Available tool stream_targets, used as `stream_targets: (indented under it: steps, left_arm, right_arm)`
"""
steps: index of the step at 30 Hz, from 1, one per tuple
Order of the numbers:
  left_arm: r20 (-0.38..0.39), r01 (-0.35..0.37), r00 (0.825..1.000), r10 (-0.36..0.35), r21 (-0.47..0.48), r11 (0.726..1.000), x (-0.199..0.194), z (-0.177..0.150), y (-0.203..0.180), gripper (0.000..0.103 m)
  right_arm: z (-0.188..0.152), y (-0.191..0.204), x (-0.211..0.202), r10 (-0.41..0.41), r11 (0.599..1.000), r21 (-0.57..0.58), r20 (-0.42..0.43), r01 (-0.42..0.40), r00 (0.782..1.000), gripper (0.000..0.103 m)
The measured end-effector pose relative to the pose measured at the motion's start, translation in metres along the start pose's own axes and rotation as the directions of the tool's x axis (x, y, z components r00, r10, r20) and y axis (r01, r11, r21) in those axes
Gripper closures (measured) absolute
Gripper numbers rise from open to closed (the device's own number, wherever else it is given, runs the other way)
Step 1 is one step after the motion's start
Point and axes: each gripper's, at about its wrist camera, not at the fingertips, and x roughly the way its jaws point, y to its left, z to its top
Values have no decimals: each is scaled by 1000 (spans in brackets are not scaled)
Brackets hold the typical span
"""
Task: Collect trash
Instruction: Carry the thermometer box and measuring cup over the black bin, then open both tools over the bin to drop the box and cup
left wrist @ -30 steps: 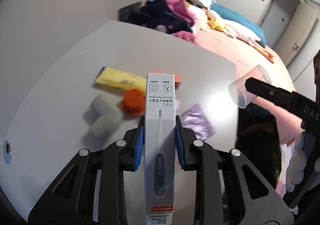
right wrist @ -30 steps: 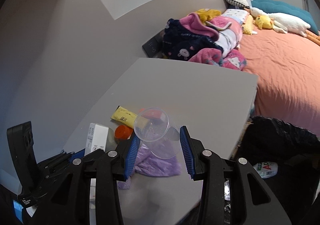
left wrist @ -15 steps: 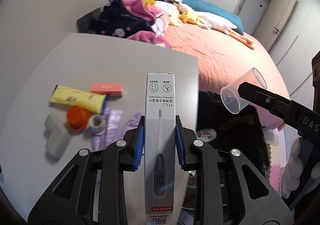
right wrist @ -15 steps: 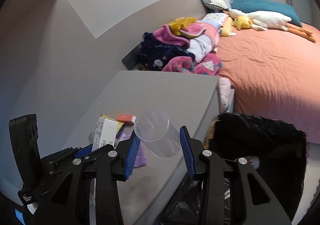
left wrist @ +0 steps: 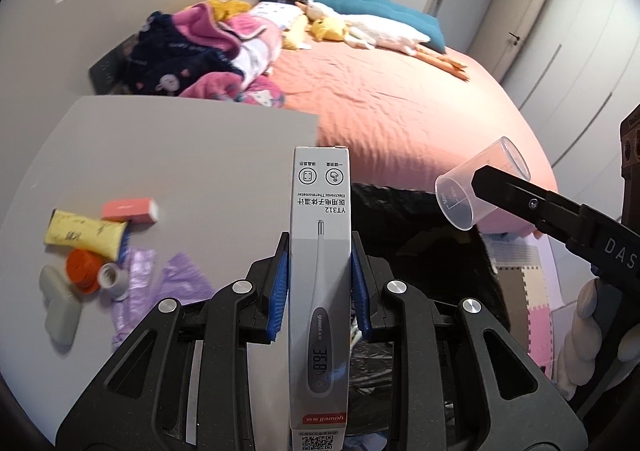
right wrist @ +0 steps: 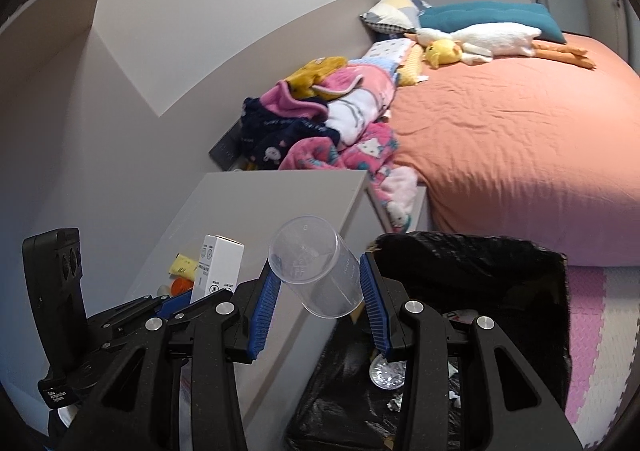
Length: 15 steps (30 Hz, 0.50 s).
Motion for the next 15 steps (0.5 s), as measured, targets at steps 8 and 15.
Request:
stream_targets:
  steps: [8,15]
  left_arm:
    - [-22,58,998,-57,62,996,13,7,-38,76]
    - [-42,103,994,-100,97,990,21,10,-63,76]
  right_arm:
    - [0,-31,-23,-41,998,47,34,39,999,60]
    - [-2,-55,-42,-71,994,86,44,67,996,60]
